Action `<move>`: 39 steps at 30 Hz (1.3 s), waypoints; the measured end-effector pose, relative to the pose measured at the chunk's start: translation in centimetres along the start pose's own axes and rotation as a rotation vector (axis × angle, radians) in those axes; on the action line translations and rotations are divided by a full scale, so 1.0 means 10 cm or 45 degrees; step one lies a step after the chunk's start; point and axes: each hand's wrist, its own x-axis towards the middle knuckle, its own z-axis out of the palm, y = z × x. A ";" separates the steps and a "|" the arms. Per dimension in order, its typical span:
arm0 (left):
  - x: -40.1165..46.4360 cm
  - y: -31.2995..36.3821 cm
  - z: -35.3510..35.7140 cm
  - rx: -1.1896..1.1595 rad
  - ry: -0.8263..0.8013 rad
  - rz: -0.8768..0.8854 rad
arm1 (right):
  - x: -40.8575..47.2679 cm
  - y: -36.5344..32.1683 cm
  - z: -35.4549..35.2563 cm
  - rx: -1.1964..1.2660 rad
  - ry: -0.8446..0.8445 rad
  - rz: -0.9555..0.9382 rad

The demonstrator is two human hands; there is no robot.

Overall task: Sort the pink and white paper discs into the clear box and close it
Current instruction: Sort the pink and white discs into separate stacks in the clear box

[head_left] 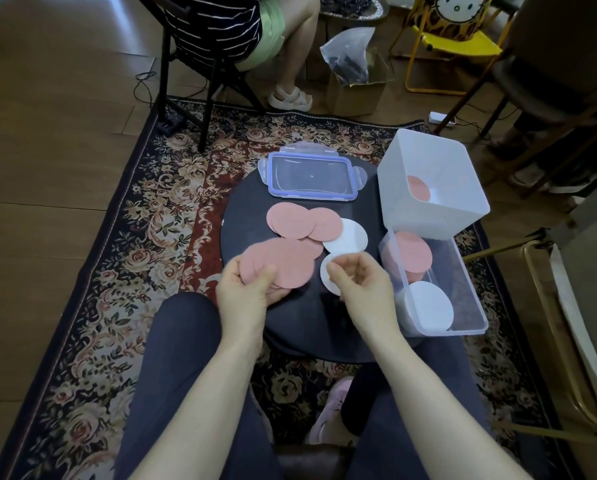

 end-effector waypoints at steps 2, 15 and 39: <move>0.10 0.05 -0.04 -0.029 0.099 0.025 | 0.15 -0.10 0.05 -0.145 -0.011 -0.096; 0.19 0.07 -0.11 0.013 0.062 -0.013 | 0.85 -0.35 0.46 -0.964 -0.219 -0.239; 0.05 0.02 -0.14 0.027 -0.184 -0.088 | -0.01 0.01 0.06 0.139 -0.006 0.109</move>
